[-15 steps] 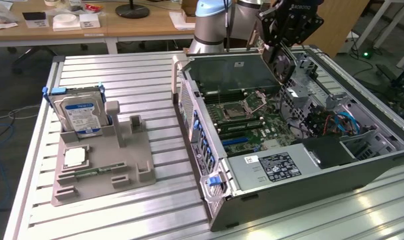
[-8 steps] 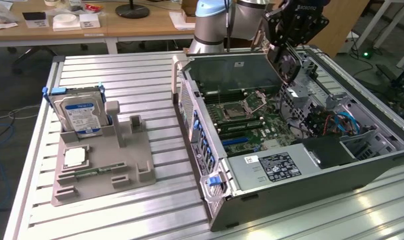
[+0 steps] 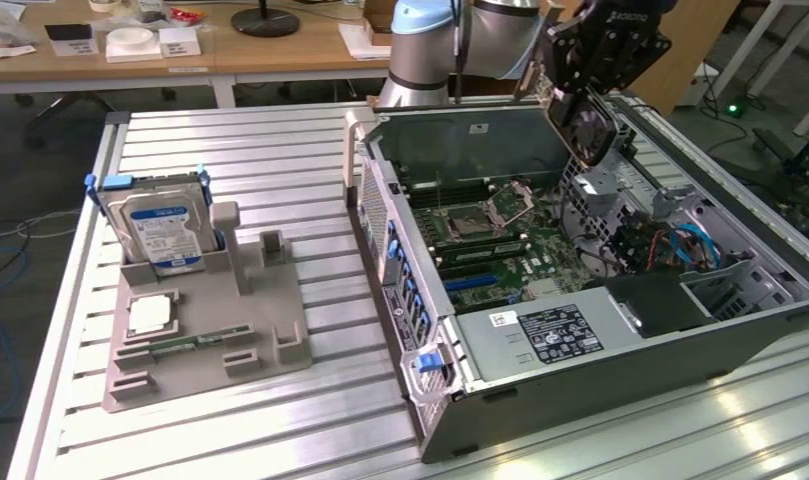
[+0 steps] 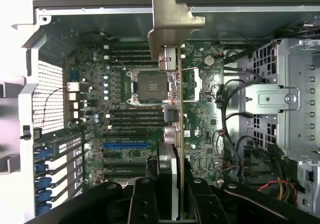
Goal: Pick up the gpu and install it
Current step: 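Pick up the gpu and move the gpu toward the slot, then insert the gpu into the slot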
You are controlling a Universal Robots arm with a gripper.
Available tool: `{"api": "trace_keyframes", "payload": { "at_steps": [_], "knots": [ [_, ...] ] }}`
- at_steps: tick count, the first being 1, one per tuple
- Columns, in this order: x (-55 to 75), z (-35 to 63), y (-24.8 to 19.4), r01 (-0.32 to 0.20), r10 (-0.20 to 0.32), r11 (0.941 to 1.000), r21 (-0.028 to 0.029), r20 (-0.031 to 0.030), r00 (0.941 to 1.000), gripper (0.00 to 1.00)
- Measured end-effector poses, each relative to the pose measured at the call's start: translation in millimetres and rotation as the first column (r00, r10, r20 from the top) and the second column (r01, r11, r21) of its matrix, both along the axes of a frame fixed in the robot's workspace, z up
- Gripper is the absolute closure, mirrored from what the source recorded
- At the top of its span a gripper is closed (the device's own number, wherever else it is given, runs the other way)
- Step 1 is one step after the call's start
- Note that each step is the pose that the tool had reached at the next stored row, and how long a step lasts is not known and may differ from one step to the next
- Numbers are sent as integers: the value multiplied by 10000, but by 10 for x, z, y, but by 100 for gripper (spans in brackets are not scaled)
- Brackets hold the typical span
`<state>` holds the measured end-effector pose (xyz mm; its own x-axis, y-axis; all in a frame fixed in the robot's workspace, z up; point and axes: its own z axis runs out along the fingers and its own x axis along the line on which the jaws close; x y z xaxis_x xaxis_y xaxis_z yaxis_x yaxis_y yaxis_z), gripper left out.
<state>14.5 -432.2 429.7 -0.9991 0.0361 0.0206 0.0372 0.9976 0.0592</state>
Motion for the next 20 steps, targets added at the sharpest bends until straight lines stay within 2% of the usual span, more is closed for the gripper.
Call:
{"api": "trace_keyframes", "payload": {
  "at_steps": [15, 20],
  "knots": [
    [19, -3, 0, -21, 21, 10000, 1, 1, 10000, 72],
    [19, -3, 0, -464, 464, 9989, 2, 1, 9989, 72]
  ]
}}
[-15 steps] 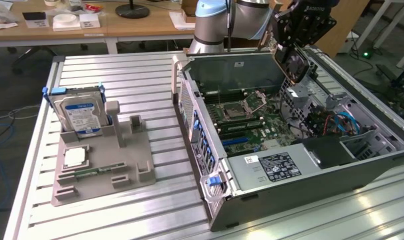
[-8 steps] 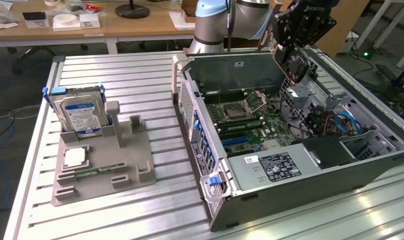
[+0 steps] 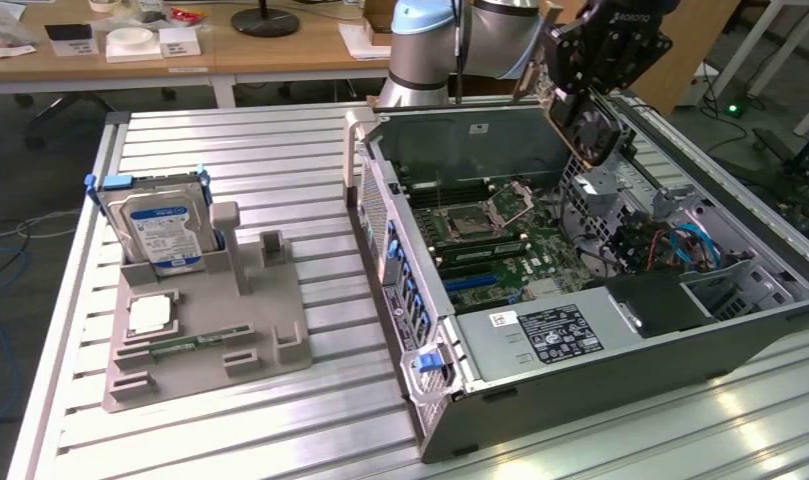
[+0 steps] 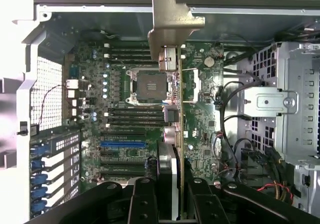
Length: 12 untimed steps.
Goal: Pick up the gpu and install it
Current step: 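Insert the gpu into the slot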
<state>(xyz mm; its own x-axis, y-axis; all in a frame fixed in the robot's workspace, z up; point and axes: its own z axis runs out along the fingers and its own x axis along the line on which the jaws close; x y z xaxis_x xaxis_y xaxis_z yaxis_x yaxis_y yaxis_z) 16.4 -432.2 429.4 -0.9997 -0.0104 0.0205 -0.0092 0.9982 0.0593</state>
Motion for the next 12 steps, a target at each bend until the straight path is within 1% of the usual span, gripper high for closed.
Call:
{"api": "trace_keyframes", "payload": {
  "at_steps": [6, 12],
  "knots": [
    [0, 0, 0, -725, 725, 9974, -1, 0, 9974, 72],
    [0, 0, 0, -1383, 1383, 9904, 0, 0, 9904, 72]
  ]
}}
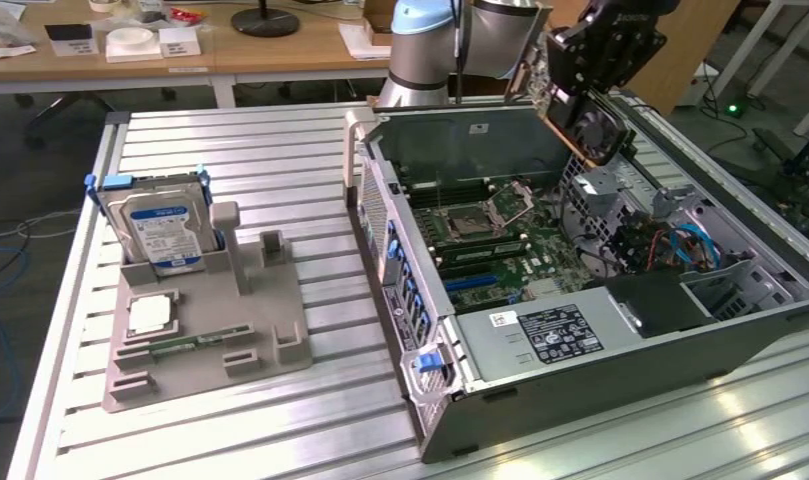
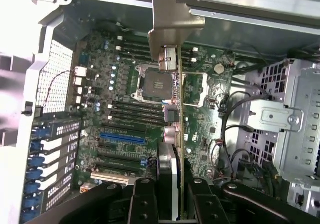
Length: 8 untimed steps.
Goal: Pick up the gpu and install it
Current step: 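Insert the gpu into the slot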
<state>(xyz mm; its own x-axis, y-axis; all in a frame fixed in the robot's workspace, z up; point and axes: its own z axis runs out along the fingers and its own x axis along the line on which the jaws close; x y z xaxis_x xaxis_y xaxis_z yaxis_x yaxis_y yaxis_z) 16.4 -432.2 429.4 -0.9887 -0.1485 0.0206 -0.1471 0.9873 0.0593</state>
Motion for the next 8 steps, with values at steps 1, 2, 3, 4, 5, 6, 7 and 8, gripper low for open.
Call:
{"api": "trace_keyframes", "payload": {
  "at_steps": [1, 2, 3, 4, 5, 6, 7, 8],
  "knots": [
    [0, 0, 0, -110, 110, 9999, 0, 0, 9999, 72],
    [0, 0, 0, -218, 218, 9998, -1, 0, 9998, 72],
    [0, 0, 0, -328, 328, 9995, 0, 0, 9995, 72],
    [0, 0, 0, -439, 439, 9990, 0, 1, 9990, 72],
    [0, 0, 0, -552, 552, 9985, 0, 0, 9985, 72],
    [0, 0, 0, -664, 664, 9978, 0, 0, 9978, 72],
    [0, 0, 0, -779, 779, 9970, 0, 0, 9970, 72],
    [0, 0, 0, -884, 884, 9961, -1, 0, 9961, 72]
  ]
}}
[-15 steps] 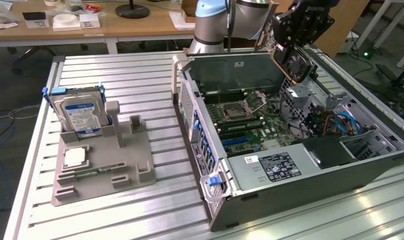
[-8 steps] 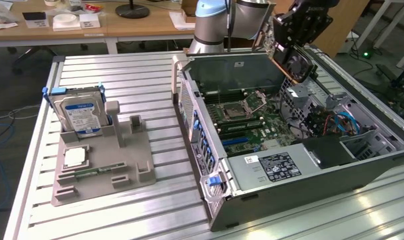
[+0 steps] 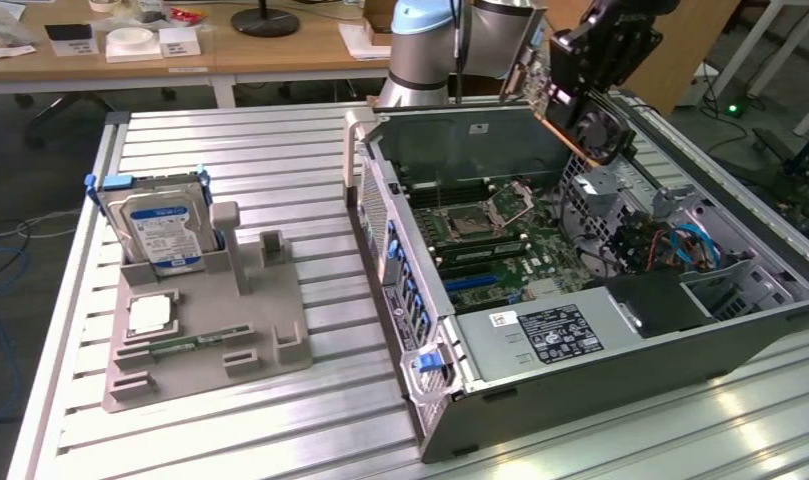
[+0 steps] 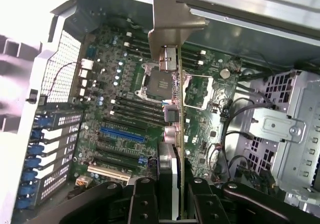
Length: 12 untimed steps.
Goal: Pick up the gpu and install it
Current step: 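Insert the gpu into the slot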
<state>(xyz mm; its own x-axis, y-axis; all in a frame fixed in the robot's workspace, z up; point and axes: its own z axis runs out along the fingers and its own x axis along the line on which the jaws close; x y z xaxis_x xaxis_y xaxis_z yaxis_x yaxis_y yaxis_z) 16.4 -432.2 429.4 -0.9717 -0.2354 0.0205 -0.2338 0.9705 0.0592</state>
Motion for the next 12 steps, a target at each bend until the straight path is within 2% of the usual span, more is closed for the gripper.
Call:
{"api": "trace_keyframes", "payload": {
  "at_steps": [7, 12],
  "knots": [
    [0, 0, 0, -653, 653, 9979, 0, -1, 9979, 72],
    [0, 0, -1, -1153, 1153, 9933, 1, 0, 9933, 72]
  ]
}}
